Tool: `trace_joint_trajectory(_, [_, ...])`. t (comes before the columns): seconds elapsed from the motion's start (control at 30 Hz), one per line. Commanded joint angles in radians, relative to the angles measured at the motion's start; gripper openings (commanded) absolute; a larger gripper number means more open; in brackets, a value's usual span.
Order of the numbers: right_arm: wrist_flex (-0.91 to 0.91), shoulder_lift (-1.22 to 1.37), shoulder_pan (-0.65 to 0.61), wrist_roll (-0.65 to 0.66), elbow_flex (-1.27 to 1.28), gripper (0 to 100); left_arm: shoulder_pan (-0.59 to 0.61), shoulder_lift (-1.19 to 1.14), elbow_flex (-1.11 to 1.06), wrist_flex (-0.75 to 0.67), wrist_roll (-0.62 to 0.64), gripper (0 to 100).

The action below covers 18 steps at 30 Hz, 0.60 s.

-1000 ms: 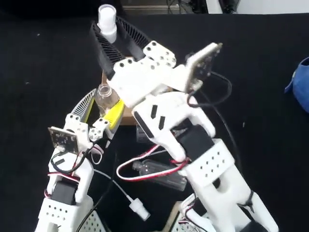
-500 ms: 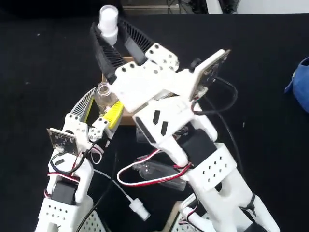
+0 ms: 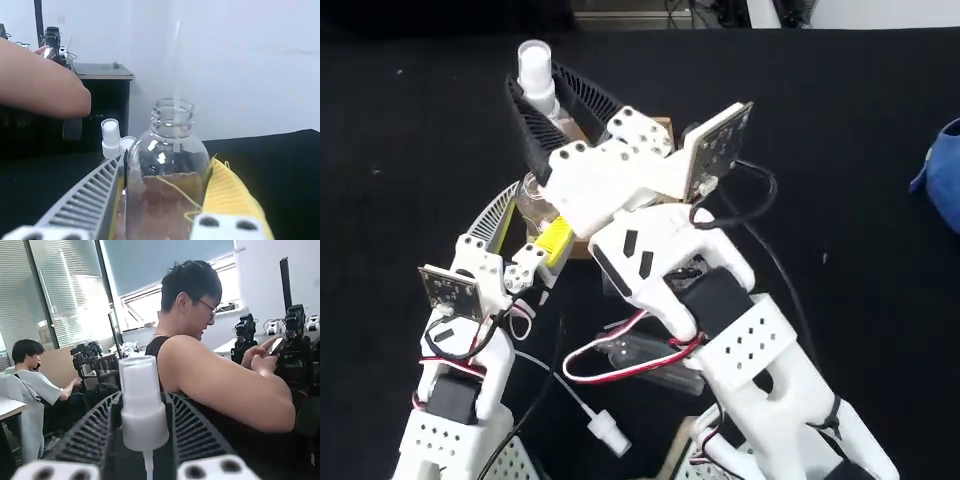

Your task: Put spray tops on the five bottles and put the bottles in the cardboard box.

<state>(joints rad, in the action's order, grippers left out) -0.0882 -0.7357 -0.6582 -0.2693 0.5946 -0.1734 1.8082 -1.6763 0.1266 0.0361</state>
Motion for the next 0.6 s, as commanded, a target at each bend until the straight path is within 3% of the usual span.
trace_joint_trajectory(0.0, [0.021, -0.044, -0.017, -0.003, -0.002, 1.2, -0.005, 0.015, -0.022, -0.018, -0.002, 3])
trace_joint_trajectory(0.37, [-0.227, -0.128, -0.064, 0.008, 0.013, 1.5, -0.008, 0.015, -0.022, -0.018, -0.002, 3])
trace_joint_trajectory(0.57, [-0.226, -0.068, -0.098, 0.15, 0.008, 1.5, -0.012, 0.014, -0.022, -0.017, 0.003, 3])
